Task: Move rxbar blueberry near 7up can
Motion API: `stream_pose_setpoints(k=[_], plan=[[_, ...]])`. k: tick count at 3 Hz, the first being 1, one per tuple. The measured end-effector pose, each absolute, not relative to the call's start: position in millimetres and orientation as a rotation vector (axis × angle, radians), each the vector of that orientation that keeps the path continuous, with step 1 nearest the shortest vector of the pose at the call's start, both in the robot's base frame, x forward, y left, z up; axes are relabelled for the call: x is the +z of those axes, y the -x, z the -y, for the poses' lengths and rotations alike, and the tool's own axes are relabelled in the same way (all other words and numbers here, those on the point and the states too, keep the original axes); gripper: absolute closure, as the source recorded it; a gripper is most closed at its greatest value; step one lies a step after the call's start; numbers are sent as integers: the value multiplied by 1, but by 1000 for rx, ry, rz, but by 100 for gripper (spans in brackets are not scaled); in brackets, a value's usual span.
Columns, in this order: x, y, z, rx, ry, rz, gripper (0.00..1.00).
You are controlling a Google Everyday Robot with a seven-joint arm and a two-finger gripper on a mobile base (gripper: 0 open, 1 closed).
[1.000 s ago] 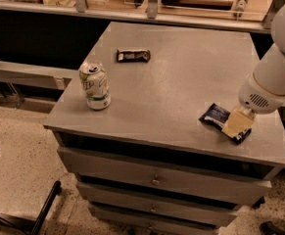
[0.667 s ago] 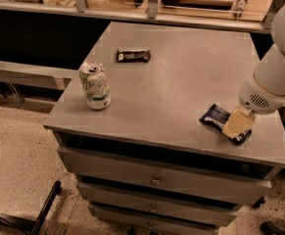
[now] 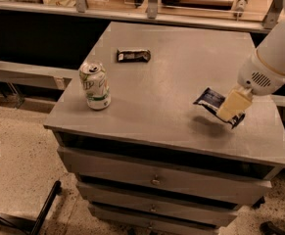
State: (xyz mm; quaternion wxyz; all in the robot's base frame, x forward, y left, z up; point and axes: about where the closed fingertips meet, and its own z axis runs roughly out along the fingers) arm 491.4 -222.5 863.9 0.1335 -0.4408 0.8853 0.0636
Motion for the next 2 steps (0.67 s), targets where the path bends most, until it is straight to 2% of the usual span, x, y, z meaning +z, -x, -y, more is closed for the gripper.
stream_pose_setpoints(k=[1,2], plan=[[893,-508,199,208,1299,-2500,100],[905,-522,152,236,1377,-2437,100]])
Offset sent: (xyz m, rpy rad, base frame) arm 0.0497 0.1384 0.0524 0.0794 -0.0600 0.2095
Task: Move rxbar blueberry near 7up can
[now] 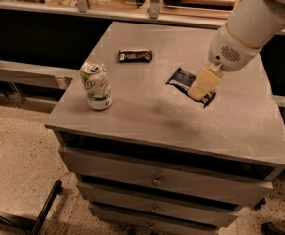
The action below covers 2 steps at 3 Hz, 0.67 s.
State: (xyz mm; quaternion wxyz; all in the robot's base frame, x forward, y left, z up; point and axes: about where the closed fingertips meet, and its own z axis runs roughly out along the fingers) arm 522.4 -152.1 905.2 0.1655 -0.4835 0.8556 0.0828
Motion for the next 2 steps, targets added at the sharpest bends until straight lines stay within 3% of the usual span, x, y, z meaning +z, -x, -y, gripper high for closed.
stream_pose_setpoints(k=[1,2], plan=[[902,-532,100,275,1479,-2380,100],[887,-539,57,331,1570,-2346,82]])
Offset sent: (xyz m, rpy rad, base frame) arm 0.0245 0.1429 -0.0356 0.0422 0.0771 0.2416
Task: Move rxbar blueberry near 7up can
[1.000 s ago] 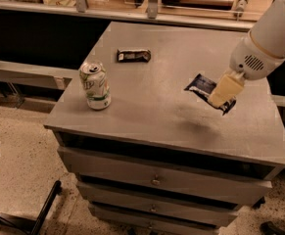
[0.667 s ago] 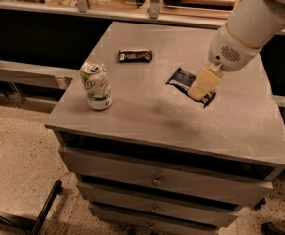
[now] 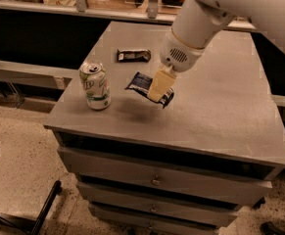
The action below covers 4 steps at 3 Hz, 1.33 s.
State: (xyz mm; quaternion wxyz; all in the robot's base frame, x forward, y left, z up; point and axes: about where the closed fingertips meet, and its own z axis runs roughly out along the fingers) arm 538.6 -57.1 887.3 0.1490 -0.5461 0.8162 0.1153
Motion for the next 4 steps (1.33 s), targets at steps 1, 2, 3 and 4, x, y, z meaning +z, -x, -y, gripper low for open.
stream_pose_setpoints(k=[1,2,3,4], plan=[[867,-542,27,370,1637,-2341,59],[851,-539,5,408,1673,-2341,35],[839,-534,-7,442,1696,-2341,4],[846,-539,0,474,1684,-2307,0]])
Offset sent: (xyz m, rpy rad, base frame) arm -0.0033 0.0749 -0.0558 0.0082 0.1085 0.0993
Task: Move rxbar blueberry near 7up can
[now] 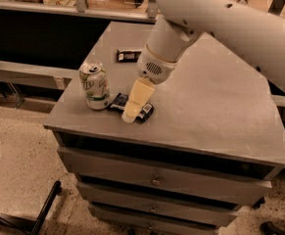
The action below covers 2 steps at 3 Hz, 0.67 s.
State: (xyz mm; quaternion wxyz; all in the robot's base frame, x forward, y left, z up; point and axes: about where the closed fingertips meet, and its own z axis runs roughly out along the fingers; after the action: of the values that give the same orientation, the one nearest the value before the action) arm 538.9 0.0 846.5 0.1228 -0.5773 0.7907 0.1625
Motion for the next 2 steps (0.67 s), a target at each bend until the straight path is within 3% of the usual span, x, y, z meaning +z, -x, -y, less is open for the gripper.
stream_pose_setpoints(k=[2], plan=[[890,-564,81,641,1538,-2065,0]])
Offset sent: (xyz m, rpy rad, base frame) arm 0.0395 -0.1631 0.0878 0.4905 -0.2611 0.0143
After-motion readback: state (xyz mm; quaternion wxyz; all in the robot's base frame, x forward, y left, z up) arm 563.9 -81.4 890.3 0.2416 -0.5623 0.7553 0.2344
